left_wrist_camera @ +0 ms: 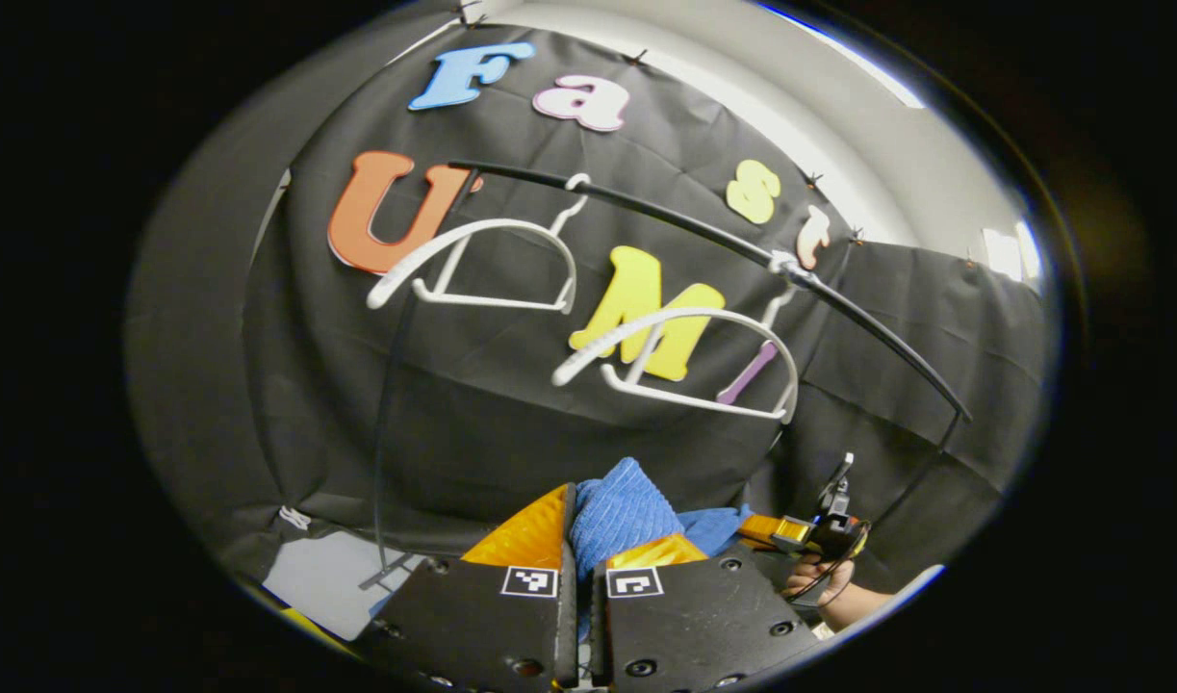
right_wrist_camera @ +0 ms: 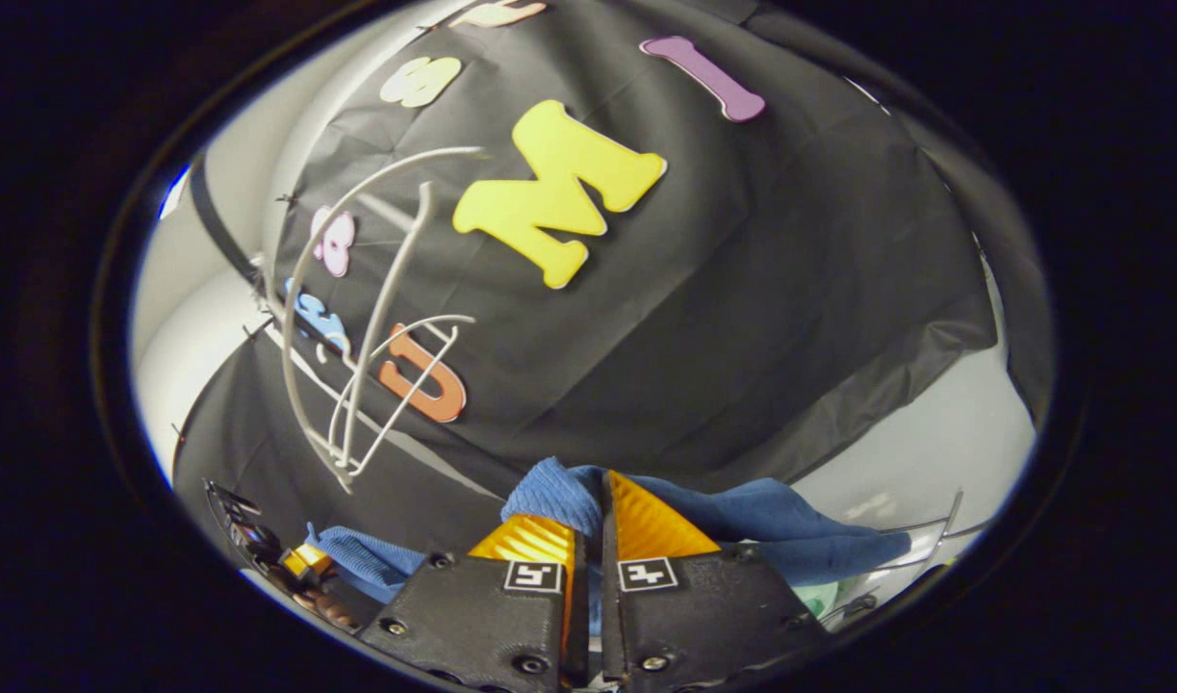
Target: Grasp the clothes on the hanger with both hands and then place them into the laundry hamper below.
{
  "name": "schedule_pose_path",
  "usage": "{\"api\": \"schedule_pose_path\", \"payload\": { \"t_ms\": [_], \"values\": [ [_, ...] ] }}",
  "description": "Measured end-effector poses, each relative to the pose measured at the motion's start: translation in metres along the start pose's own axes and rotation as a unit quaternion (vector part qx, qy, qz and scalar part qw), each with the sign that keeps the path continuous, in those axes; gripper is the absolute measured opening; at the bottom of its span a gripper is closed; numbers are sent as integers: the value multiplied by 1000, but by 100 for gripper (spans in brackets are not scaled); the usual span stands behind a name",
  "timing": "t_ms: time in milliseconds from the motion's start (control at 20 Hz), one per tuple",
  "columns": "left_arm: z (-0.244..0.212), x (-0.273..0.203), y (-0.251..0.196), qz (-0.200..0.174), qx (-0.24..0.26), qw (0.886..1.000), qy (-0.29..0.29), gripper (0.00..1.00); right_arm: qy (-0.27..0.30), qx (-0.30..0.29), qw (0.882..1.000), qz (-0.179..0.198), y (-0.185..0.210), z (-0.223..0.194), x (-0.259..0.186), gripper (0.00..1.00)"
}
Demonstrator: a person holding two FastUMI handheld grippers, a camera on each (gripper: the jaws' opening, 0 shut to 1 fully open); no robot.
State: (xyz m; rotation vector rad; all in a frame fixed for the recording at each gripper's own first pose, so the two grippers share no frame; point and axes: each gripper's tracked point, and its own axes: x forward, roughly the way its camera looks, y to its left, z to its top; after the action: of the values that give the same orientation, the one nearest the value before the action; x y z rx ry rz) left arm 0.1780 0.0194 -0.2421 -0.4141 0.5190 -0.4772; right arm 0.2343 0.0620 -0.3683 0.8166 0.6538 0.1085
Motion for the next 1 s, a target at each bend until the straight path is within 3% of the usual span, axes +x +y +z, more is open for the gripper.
{"api": "schedule_pose_path", "payload": {
  "t_ms": [350, 600, 750, 1000],
  "values": [
    [2, -16, -63, -73, 23, 997, -1, 5, -7, -21, 999, 41, 89, -41, -32, 8],
    [-2, -23, -80, -93, 30, 995, -1, 5, -1, -25, 998, 58, 134, -67, -36, 8],
    [-8, -21, -67, -85, 26, 996, 1, 5, 8, -27, 998, 53, 139, -83, -28, 8],
    [-53, -13, -23, -36, 11, 998, 47, 5, 41, -6, 999, 6, 98, -114, 12, 8]
  ]
}}
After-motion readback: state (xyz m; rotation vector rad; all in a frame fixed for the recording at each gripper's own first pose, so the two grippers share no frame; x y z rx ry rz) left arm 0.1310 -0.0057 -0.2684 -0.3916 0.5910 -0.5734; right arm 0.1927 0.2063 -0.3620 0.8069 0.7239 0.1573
